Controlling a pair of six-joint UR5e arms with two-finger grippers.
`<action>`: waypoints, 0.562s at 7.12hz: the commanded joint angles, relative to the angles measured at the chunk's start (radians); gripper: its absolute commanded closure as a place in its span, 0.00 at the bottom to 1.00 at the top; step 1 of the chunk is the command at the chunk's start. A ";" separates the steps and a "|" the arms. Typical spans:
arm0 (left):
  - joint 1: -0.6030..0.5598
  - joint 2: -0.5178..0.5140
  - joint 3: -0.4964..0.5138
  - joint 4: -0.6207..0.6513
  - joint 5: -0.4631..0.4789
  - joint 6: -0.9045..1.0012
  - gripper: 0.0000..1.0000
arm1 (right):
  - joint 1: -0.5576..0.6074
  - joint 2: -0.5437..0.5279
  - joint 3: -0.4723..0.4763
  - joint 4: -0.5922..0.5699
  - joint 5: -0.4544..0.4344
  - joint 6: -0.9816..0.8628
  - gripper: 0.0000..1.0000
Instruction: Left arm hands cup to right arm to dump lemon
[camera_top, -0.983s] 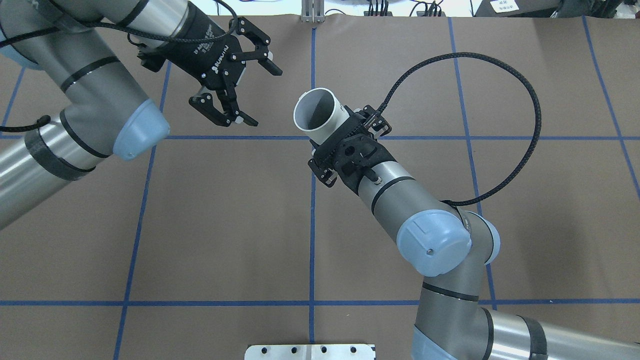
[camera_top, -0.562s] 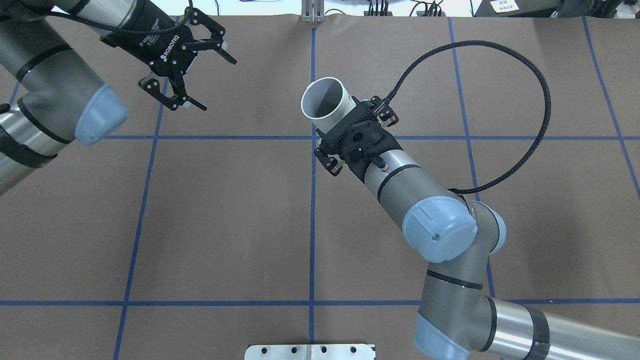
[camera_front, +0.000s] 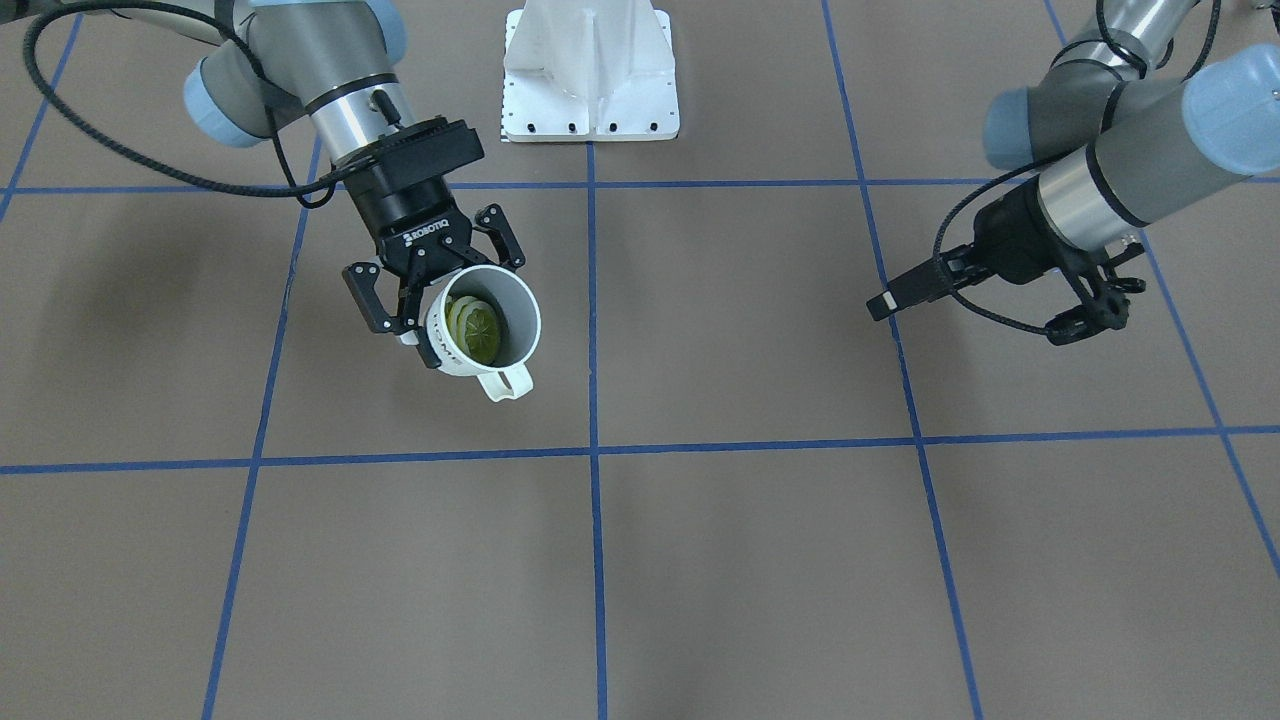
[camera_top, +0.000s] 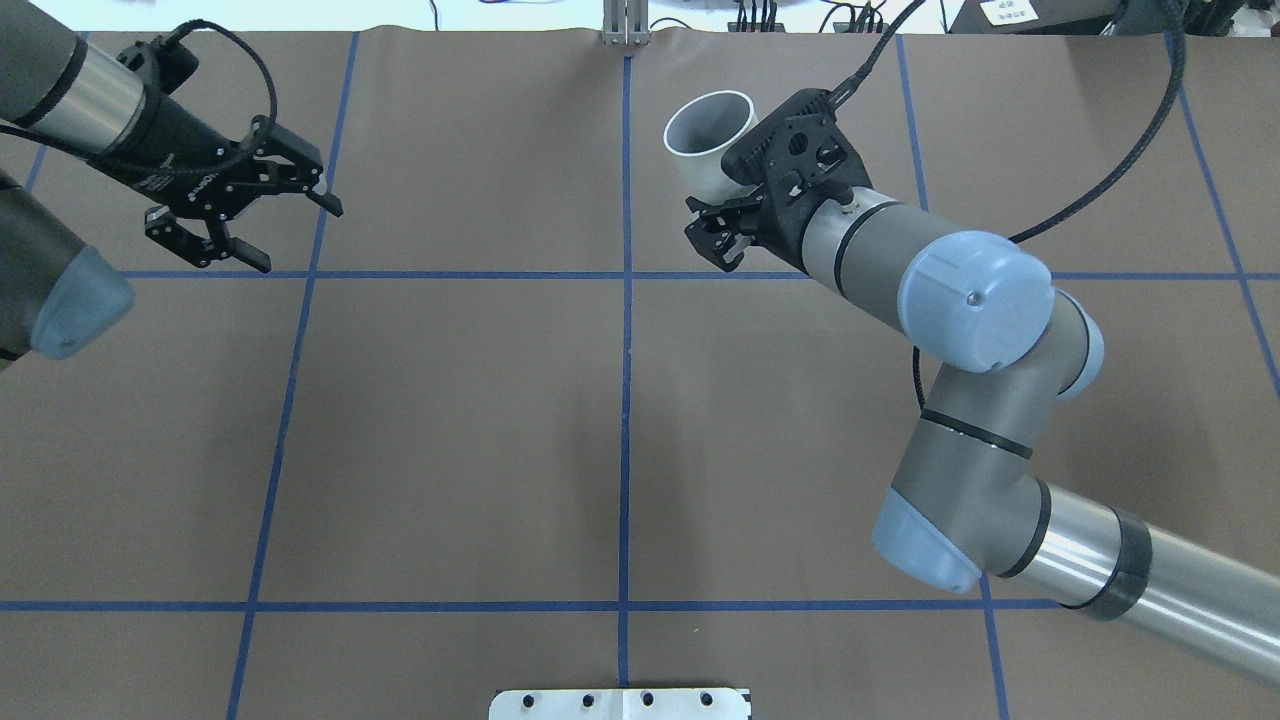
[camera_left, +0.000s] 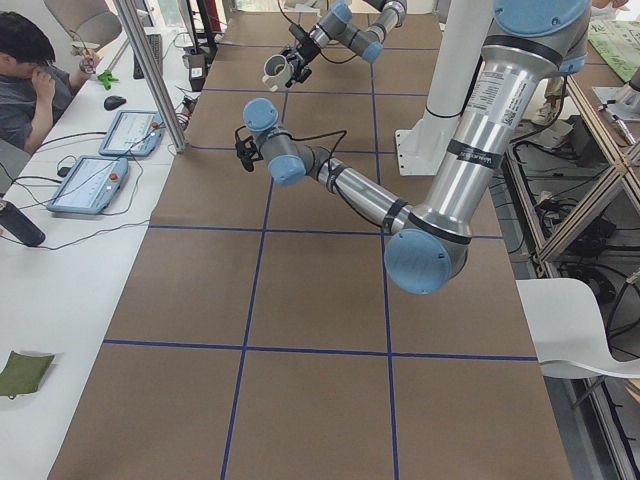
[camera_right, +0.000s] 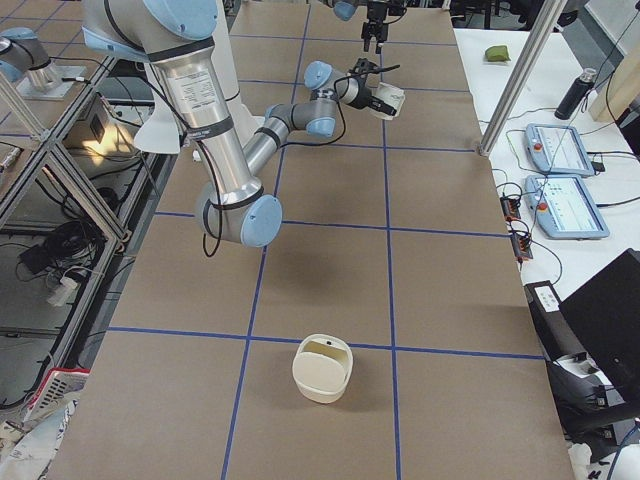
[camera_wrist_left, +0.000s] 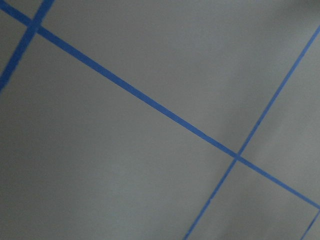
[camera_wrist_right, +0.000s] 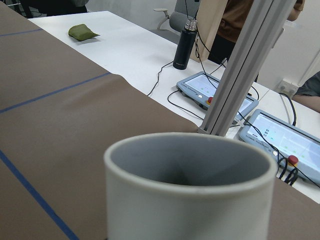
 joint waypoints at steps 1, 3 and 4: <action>-0.040 0.110 -0.001 0.000 0.059 0.351 0.00 | 0.131 -0.095 0.040 -0.006 0.207 0.022 0.66; -0.048 0.185 0.003 0.010 0.225 0.663 0.00 | 0.188 -0.200 0.098 0.003 0.257 0.114 0.73; -0.062 0.217 0.006 0.029 0.244 0.741 0.00 | 0.200 -0.249 0.146 0.008 0.260 0.177 0.74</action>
